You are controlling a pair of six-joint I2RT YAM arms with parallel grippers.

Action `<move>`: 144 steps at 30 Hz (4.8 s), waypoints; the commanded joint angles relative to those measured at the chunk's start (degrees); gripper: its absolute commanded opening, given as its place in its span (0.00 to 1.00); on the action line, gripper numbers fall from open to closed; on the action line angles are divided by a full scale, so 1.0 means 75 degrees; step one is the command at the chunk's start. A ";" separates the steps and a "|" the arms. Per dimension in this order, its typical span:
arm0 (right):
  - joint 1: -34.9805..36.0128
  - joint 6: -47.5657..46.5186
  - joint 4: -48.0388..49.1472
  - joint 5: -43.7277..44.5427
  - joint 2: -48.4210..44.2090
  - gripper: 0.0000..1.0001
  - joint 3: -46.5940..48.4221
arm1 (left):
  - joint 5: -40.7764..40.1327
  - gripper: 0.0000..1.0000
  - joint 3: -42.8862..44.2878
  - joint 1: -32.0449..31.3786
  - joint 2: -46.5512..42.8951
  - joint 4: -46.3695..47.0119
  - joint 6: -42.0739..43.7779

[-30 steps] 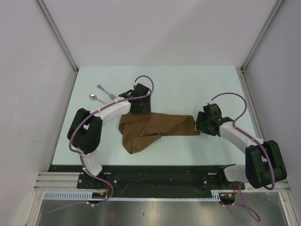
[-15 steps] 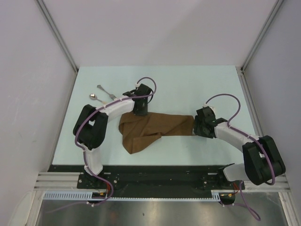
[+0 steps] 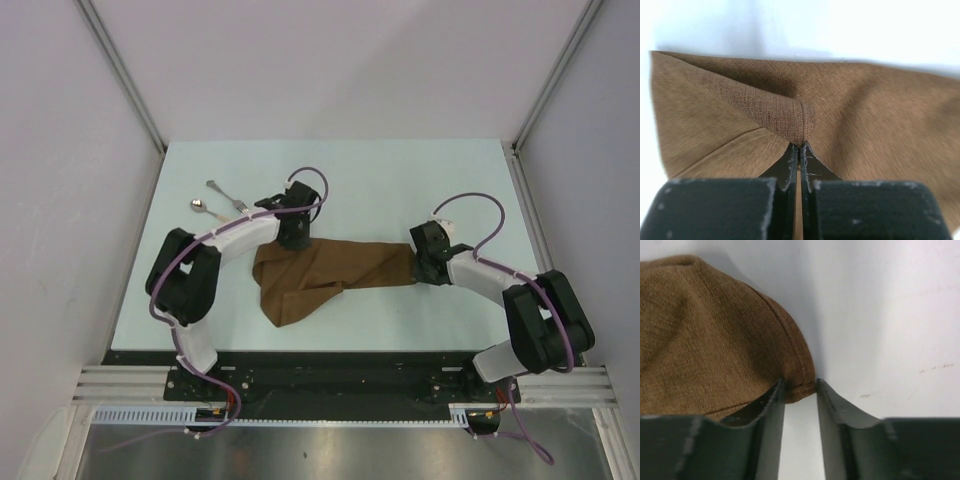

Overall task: Fold the napkin into a case and place the utensils inside
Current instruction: Pick up the crumpled napkin from the center of the board, then flatten out the crumpled napkin at the center of the board.

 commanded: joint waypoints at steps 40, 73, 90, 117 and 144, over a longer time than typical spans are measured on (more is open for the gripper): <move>-0.3581 -0.1274 -0.1806 -0.3259 -0.0400 0.04 0.5718 | 0.4169 0.00 -0.1640 0.3474 -0.5728 0.0777 -0.1188; 0.5431 0.6412 -0.4240 0.1474 0.0134 0.45 0.1477 | 0.4230 0.00 -0.3846 0.2489 -0.5646 0.1435 -0.1237; 0.5912 0.7080 -0.3845 0.0995 0.1143 0.43 0.0997 | 0.4289 0.00 -0.3881 0.2489 -0.5845 0.1213 -0.0991; 0.1307 -0.3394 -0.0587 0.2308 -0.5240 0.00 0.4569 | 0.4334 0.00 0.0100 0.0860 -0.6112 0.1633 0.0942; 0.0081 -0.4854 0.1290 0.3471 -0.3900 0.00 0.4653 | 0.4687 0.00 0.2244 0.1152 -0.3423 0.1577 -0.0637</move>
